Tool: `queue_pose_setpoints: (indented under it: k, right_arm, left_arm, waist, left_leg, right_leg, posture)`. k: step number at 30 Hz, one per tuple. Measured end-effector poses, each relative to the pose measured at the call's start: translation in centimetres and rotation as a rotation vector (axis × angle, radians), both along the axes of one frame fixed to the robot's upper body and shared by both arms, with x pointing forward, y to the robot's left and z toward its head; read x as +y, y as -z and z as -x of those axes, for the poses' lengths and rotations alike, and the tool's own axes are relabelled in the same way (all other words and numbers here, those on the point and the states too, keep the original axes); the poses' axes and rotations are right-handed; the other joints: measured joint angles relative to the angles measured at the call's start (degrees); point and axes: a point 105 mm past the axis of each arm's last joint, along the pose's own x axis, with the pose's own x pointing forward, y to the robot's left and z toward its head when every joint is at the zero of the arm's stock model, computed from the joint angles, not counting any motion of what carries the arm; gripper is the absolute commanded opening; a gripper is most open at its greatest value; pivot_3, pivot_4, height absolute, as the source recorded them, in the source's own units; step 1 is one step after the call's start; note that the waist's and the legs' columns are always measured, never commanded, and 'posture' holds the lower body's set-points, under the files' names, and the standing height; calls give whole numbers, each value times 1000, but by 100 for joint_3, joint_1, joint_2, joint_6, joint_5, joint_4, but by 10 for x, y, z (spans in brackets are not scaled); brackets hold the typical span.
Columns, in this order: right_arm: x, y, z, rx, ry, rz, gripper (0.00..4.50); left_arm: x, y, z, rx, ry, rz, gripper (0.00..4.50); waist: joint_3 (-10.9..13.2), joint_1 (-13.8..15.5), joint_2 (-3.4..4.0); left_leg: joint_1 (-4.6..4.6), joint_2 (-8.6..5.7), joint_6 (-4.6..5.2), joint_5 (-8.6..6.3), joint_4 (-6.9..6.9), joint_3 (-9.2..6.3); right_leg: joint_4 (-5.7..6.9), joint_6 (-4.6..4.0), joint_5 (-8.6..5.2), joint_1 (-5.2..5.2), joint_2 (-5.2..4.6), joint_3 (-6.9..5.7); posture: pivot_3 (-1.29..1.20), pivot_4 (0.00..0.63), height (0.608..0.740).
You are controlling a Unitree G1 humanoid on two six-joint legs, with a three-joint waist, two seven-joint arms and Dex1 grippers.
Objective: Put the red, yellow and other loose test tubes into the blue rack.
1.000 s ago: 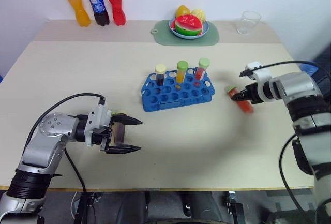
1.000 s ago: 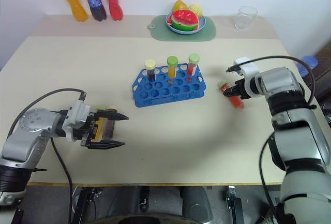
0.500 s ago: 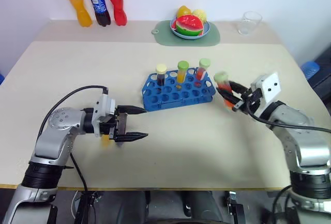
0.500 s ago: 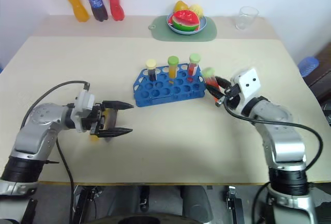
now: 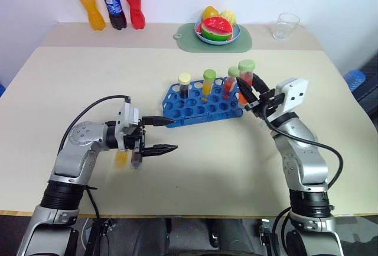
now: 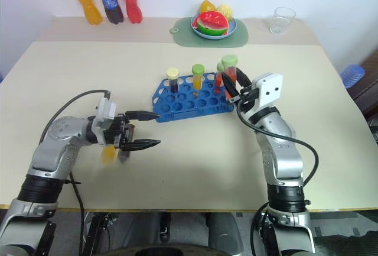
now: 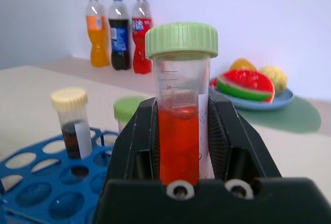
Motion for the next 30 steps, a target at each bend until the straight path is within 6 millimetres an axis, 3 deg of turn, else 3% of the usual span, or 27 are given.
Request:
queue_pose_setpoints:
  k: [5, 14, 29, 30]
  right_arm:
    - [3, 17, -11, 20, 18, -18, 779]
    - [11, 24, -23, -34, 47, -76, 779]
    - [9, 45, -32, -58, 140, -134, 779]
    - [9, 45, -32, -58, 138, -136, 1279]
  left_arm:
    - [1, 0, 0, -3, -26, 0, 3836]
    - [16, -8, 0, -33, -81, -42, 3836]
    - [17, -10, 1, -16, -91, -41, 3836]
    - [17, -11, 1, -14, -91, -37, 3836]
  waist:
    - [1, -6, 1]
    - [-1, -23, 2]
    - [-1, -44, 2]
    - [-1, -43, 2]
  left_leg:
    - [1, 0, 0, 0, 0, 0]
    - [12, 1, 0, 0, -2, 1]
    - [76, 3, -2, 1, -8, 9]
    - [82, 3, -3, 1, -8, 8]
  right_leg:
    - [1, 0, 0, 0, 0, 0]
    - [5, 0, 0, 7, 0, 0]
    - [23, -5, -3, 56, 0, 9]
    - [21, -5, -3, 63, -1, 9]
  posture:
    - [0, 150, 740]
    - [0, 150, 740]
    - [0, 150, 740]
    - [0, 150, 740]
